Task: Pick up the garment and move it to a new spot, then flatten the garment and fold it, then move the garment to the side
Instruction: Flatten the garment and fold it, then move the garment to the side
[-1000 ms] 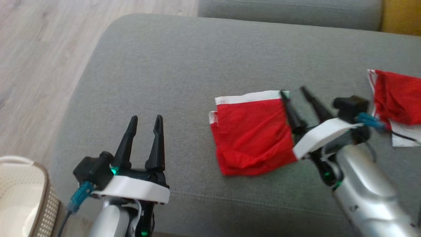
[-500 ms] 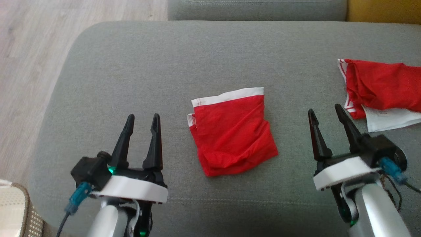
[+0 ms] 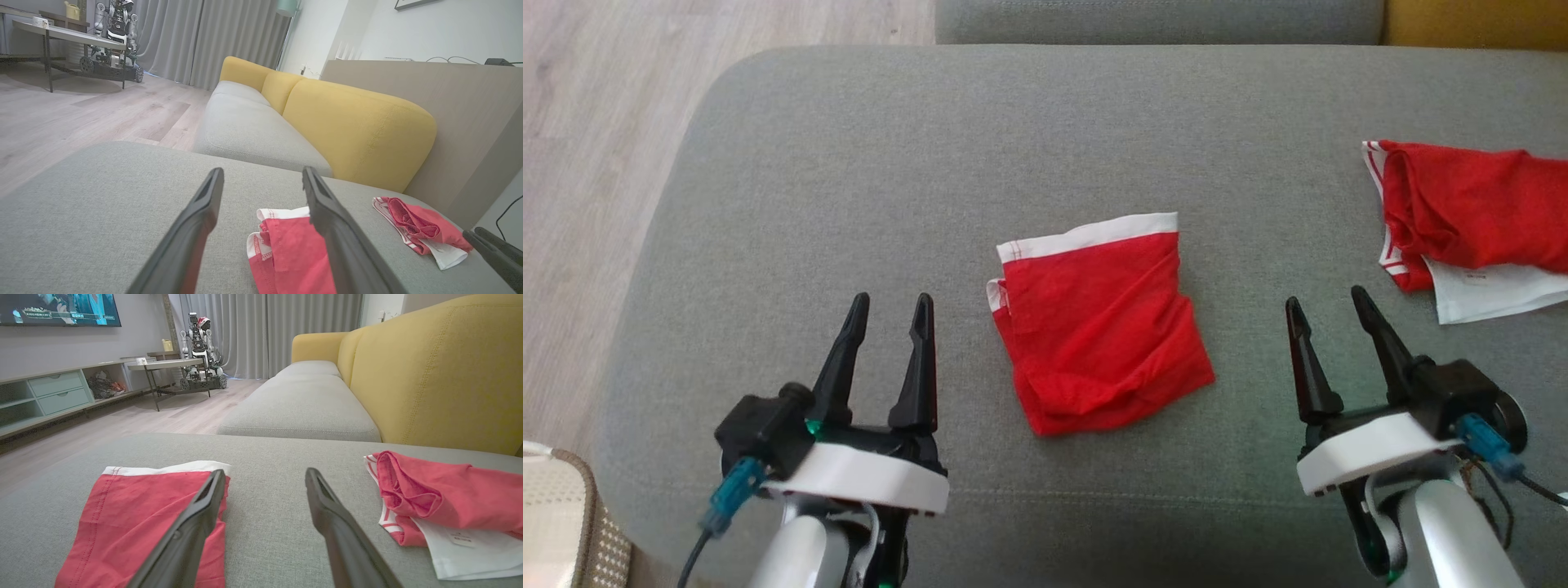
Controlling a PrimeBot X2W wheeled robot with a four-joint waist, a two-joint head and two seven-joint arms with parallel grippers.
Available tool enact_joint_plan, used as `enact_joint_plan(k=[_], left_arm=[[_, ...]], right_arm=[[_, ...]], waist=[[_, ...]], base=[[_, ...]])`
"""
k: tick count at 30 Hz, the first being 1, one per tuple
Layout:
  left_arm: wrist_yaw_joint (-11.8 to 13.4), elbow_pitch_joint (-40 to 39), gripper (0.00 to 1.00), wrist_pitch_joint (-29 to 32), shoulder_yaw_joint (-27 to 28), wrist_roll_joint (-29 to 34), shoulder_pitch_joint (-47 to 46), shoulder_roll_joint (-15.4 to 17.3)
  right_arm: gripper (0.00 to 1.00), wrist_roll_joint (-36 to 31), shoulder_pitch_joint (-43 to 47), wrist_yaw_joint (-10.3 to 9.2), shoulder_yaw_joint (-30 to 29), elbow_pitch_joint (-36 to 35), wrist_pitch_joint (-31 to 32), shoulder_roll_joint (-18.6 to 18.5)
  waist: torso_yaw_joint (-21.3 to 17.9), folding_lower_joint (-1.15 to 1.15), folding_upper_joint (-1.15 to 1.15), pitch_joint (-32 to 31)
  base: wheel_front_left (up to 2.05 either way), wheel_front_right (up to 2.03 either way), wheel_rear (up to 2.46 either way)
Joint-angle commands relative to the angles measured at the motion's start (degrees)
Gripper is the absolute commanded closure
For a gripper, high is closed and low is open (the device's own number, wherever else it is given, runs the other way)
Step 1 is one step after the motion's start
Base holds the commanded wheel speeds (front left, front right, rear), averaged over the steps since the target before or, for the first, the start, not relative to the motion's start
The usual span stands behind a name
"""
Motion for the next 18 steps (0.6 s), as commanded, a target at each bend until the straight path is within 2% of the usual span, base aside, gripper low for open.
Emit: enact_joint_plan(k=[1,9,18], left_arm=[[0.41,-1.67,0.00,-0.69,1.56,0.25,-1.83,0.41],[0.24,-1.63,0.00,-0.69,0.56,-0.41,-2.39,0.41],[0.54,-1.83,0.00,-0.69,-1.02,-1.21,-4.97,0.41]], right_arm=[[0.00,-0.04,-1.63,0.00,1.05,-1.42,-0.53,0.48],[0.00,4.26,-3.98,0.00,3.14,4.01,0.35,0.54],[0.00,15.57,-13.83,0.00,7.06,13.54,9.13,-1.07]], waist=[[0.27,0.00,0.00,0.04],[2.14,0.00,0.00,1.63],[6.39,0.00,0.00,6.98]], base=[[0.00,0.00,0.00],[0.00,0.00,0.00],[0.00,0.00,0.00]])
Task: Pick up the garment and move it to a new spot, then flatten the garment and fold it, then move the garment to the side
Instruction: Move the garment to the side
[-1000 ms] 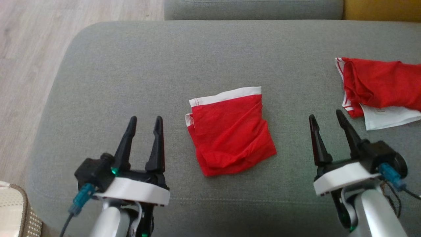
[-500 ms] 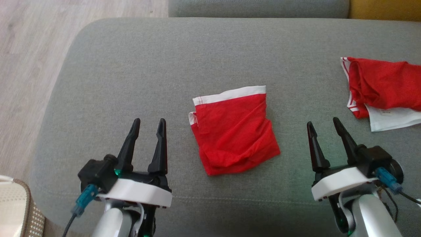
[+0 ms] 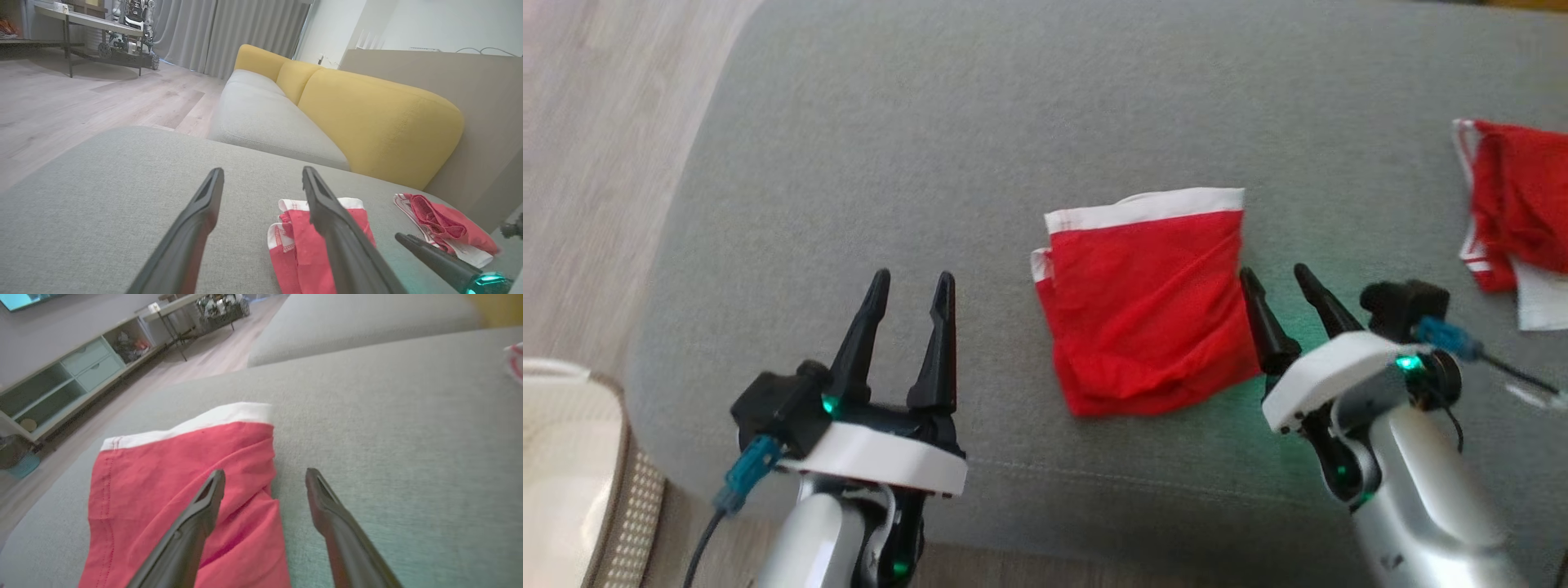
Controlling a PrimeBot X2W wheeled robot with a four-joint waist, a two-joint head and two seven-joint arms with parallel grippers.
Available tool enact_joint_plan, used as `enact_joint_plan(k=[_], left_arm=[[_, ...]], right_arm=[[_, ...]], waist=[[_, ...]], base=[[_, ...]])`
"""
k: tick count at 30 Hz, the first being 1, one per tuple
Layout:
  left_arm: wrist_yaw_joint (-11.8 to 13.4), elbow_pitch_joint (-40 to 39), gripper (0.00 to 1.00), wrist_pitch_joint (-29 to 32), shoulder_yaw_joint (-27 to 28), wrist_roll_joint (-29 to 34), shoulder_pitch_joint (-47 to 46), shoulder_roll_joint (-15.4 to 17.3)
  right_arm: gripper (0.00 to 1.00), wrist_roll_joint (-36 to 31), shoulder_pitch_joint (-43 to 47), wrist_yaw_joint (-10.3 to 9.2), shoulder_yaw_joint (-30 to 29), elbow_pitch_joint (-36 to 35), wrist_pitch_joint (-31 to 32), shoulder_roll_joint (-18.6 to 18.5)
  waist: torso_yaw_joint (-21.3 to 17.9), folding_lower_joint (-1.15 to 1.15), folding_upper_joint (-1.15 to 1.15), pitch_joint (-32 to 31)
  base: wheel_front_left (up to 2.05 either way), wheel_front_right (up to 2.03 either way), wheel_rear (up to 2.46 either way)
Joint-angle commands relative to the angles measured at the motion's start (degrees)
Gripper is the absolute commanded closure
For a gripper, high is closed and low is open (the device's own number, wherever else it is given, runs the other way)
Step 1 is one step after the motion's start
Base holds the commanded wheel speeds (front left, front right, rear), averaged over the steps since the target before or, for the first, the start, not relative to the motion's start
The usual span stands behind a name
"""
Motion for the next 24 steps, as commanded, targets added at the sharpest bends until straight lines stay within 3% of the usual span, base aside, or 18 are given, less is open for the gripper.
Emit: enact_joint_plan(k=[1,14,15,16,17,24], left_arm=[[0.20,-1.76,0.00,-0.69,1.11,-0.43,-2.81,0.41],[0.40,-1.51,0.00,-0.69,0.30,-0.87,-4.38,0.41],[0.44,-1.54,0.00,-0.69,0.30,-0.85,-4.49,0.41],[0.49,-1.57,0.00,-0.69,0.28,-0.84,-4.60,0.41],[0.54,-1.62,0.00,-0.69,0.24,-0.82,-4.71,0.41],[0.63,-1.82,0.00,-0.69,0.22,-0.38,-4.88,0.41]], right_arm=[[0.00,1.26,-2.56,0.00,2.32,-0.09,1.01,-0.97],[0.00,6.41,-8.85,0.00,9.95,11.59,4.65,-4.68],[0.15,6.65,-9.20,0.00,10.66,12.34,4.91,-4.79],[0.85,6.67,-9.60,0.00,11.42,13.02,4.94,-5.00],[1.00,6.65,-9.97,0.00,12.17,13.66,4.81,-5.21],[1.00,4.42,-12.95,0.00,16.19,17.58,1.25,-6.87]], waist=[[2.16,0.00,0.00,2.08],[6.58,0.00,0.00,4.64],[6.66,0.00,0.00,4.72],[6.72,0.00,0.00,4.77],[6.75,0.00,0.00,4.80],[5.72,0.00,0.00,4.35]], base=[[0.00,0.00,0.00],[0.00,0.00,0.00],[0.00,0.00,0.00],[0.00,0.00,0.00],[0.00,0.00,0.00],[0.00,0.00,0.00]])
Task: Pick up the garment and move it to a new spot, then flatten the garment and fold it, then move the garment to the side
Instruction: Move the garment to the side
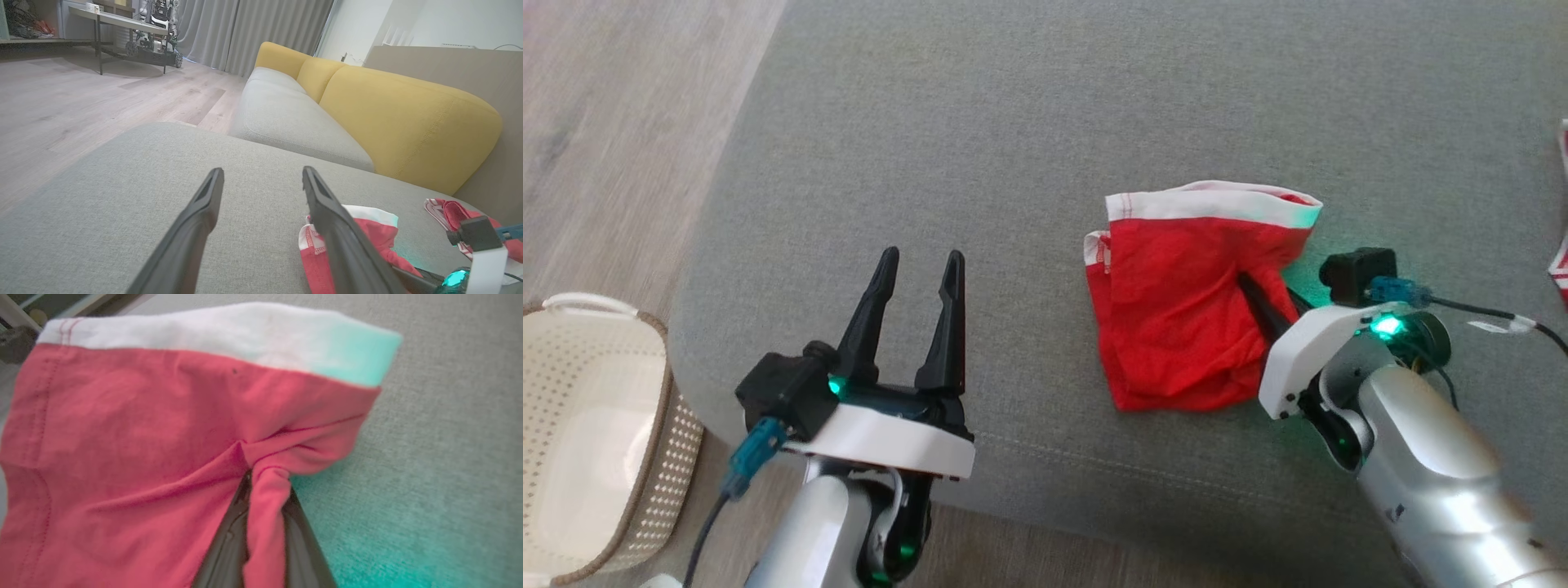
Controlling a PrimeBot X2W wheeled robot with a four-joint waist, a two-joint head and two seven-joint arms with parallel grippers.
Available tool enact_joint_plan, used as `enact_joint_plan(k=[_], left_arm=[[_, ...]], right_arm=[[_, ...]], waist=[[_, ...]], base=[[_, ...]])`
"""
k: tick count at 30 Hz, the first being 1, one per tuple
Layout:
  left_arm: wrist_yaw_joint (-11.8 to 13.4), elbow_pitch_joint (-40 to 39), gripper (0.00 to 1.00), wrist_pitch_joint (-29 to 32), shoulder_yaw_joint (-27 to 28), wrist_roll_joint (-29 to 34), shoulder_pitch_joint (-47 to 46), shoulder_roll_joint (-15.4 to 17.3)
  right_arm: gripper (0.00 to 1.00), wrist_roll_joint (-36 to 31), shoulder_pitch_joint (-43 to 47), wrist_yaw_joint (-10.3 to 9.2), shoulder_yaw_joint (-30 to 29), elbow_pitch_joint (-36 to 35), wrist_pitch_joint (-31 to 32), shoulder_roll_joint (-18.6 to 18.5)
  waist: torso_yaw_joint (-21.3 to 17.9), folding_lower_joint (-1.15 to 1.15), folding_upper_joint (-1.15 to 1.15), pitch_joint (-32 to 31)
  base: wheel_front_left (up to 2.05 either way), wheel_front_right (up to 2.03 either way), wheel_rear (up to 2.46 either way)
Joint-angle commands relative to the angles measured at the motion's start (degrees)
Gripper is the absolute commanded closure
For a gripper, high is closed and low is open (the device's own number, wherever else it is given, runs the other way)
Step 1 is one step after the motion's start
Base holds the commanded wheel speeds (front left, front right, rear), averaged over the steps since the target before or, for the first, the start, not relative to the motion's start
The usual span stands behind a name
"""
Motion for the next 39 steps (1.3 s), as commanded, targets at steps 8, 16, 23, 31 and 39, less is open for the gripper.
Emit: enact_joint_plan(k=[8,16,23,31,39], left_arm=[[-0.55,-1.87,0.00,-0.69,2.33,1.06,-1.75,0.43],[-2.31,-2.52,0.00,-0.69,2.56,2.96,-6.20,0.43],[-5.05,-1.71,0.00,-0.69,2.74,5.93,-12.48,0.43],[-8.35,-0.55,0.00,-0.69,3.29,10.24,-20.60,0.43],[-10.15,0.52,0.00,-0.69,5.48,13.41,-24.25,0.73]], right_arm=[[1.00,-7.38,-5.80,-0.03,6.27,-0.51,-6.86,-3.86],[1.00,-8.76,-15.06,-0.03,10.08,-6.92,-4.52,-11.46],[1.00,-4.36,-21.79,-0.03,11.53,-9.52,-0.11,-17.17],[1.00,0.84,-30.23,-0.03,12.29,-5.91,0.25,-21.87],[1.00,0.32,-35.21,-0.03,12.63,1.89,-2.51,-23.22]], waist=[[-5.23,0.00,0.00,-1.83],[-13.83,0.00,0.00,1.53],[-20.23,0.00,0.00,5.83],[-26.16,0.00,0.00,12.80],[-27.98,0.00,0.00,18.08]], base=[[0.00,0.00,0.00],[0.00,0.00,0.00],[0.00,0.00,0.00],[0.00,0.00,0.00],[0.00,0.00,0.00]])
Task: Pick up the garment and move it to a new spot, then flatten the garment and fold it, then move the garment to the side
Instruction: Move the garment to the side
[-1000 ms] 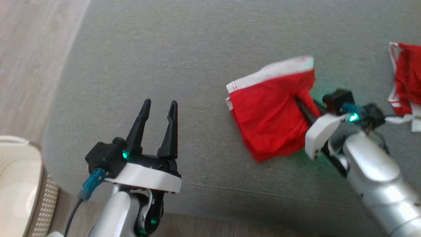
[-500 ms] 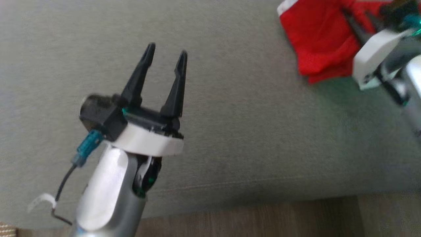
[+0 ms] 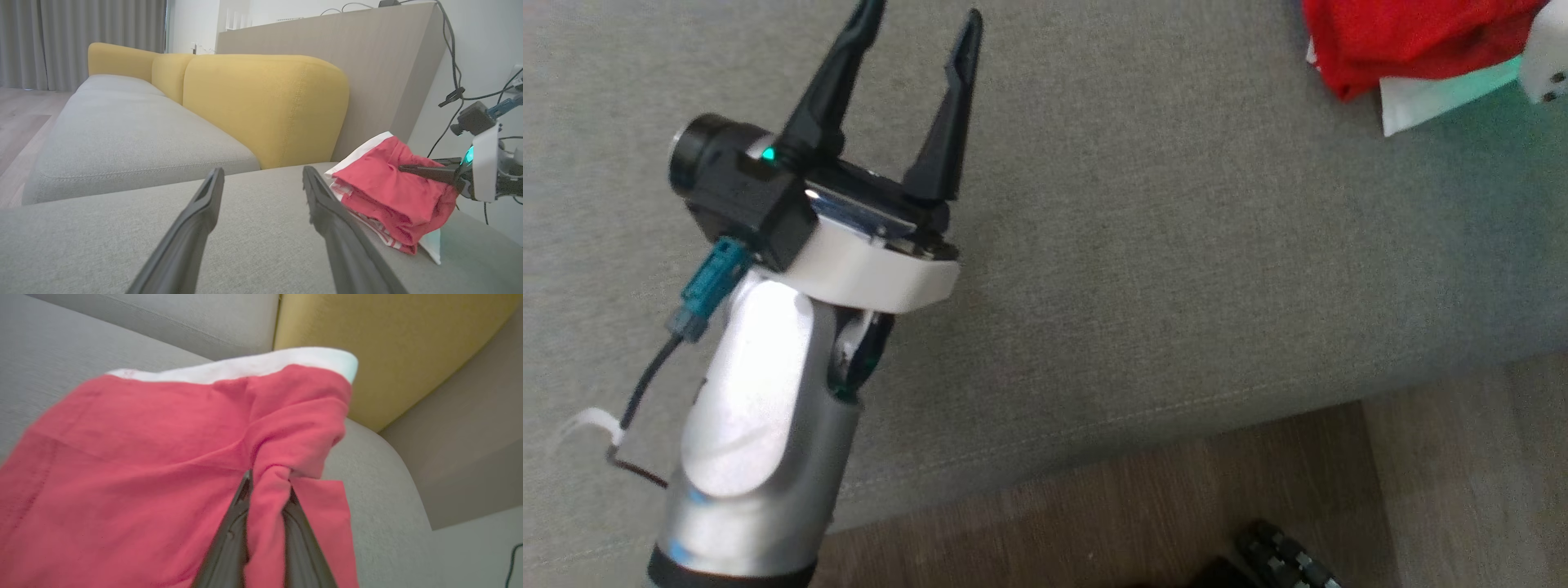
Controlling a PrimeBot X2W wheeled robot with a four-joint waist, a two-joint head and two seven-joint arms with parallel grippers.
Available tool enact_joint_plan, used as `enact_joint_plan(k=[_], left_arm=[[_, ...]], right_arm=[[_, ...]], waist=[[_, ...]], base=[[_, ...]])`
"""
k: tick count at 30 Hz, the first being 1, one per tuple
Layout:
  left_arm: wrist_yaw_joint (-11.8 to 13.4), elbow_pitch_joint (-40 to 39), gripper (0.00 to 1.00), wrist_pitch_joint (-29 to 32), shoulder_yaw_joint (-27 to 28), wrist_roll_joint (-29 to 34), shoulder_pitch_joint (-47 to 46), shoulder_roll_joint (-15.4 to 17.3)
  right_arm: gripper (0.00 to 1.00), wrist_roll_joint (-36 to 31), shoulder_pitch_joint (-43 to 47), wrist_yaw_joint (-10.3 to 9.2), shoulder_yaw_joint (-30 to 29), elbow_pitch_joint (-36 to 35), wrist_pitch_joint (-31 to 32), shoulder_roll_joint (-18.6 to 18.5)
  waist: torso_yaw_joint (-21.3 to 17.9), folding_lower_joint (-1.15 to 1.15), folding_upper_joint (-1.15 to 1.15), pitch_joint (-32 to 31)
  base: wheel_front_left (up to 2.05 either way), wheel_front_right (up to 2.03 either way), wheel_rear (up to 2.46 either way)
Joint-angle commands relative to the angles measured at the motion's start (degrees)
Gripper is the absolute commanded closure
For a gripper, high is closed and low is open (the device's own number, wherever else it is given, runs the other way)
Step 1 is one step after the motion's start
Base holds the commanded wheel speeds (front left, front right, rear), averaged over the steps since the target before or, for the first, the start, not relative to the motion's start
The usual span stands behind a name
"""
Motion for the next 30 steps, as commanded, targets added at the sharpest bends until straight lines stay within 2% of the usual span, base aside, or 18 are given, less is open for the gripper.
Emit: enact_joint_plan(k=[1,12,13,14,21,30], left_arm=[[-0.29,-1.67,0.00,-0.28,2.27,0.82,-1.77,1.12],[-1.14,-1.95,0.00,-0.28,4.92,2.27,-2.46,2.32],[-1.18,-1.90,0.00,-0.28,4.98,2.29,-2.43,2.29],[-1.22,-1.80,0.00,-0.28,5.03,2.28,-2.36,2.25],[-1.35,-1.57,0.00,-0.28,5.83,1.32,-1.25,1.45],[-0.92,-2.10,0.00,-0.28,7.25,-1.35,2.86,0.72]], right_arm=[[1.00,-0.38,-1.47,-0.02,-0.50,0.02,-0.99,-1.53],[1.00,-4.53,-4.93,-0.02,-2.02,5.79,-3.61,1.31],[0.71,-4.85,-4.98,-0.02,-2.24,6.24,-3.79,1.56],[0.00,-4.71,-4.92,-0.02,-2.76,6.70,-3.99,1.96],[0.00,-3.70,-4.19,-0.02,-3.78,7.60,-3.96,3.17],[0.00,-3.41,-2.75,-0.02,-6.06,5.24,-5.66,4.60]], waist=[[-1.40,-0.02,0.00,2.29],[-2.47,-0.02,0.00,5.28],[-2.40,-0.02,0.00,5.27],[-2.31,-0.02,0.00,5.13],[-1.05,-0.02,0.00,2.12],[2.92,-0.02,0.00,-6.31]], base=[[0.00,0.00,0.00],[0.00,0.00,0.00],[0.00,0.00,0.00],[0.00,0.00,0.00],[0.00,0.00,0.00],[0.00,0.00,0.00]])
